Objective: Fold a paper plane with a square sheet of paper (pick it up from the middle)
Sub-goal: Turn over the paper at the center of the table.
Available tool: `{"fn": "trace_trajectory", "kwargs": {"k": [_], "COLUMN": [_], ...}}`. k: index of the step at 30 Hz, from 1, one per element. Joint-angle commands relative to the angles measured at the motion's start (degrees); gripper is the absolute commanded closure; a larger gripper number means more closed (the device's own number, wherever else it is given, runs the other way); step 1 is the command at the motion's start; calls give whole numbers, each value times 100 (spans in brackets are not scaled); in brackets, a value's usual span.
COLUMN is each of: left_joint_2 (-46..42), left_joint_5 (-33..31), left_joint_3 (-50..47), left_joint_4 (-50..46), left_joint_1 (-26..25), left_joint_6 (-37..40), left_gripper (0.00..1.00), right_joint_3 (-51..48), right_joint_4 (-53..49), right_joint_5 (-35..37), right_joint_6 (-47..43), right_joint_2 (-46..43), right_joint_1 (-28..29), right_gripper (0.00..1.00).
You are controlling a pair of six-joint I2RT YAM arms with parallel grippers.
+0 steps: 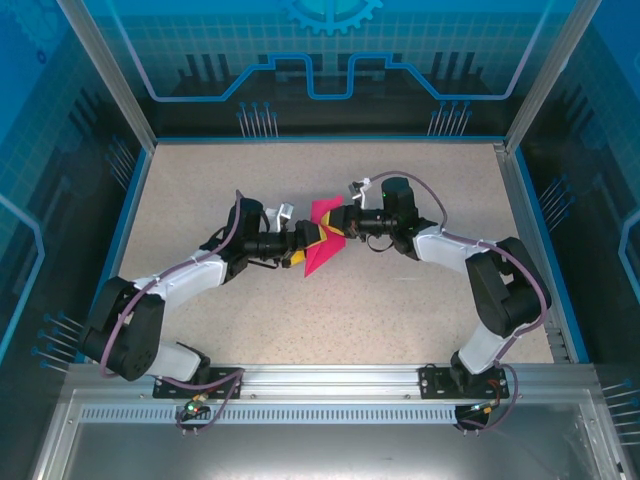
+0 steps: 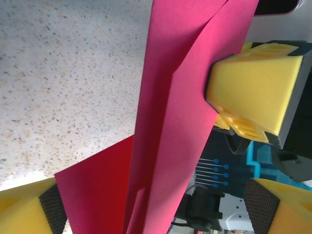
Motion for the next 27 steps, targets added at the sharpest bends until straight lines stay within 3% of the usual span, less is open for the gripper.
{"fn": "trace_trajectory", "kwargs": {"k": [1,20,25,27], "left_joint_2": [17,62,100,73], "left_joint_5": [322,-10,-43,-168], "left_joint_3": [-109,-128,-13,61], "left_joint_4": [504,503,178,-179], "left_joint_1": [40,42,40,40], "left_joint_6": [-249,-279,-49,152], "left_gripper": [11,72,89,91], "right_joint_3": [102,-199,-167,-88], "right_joint_4": [320,259,-177,-819], "right_joint_5": [-247,-355,-217,-3], "right_joint_6": [223,187,-81,-437], "right_joint_2": [-89,15,-54,-186], "right_joint_1": [-63,-167,-179,-188], "right_gripper": [89,86,79,69]}}
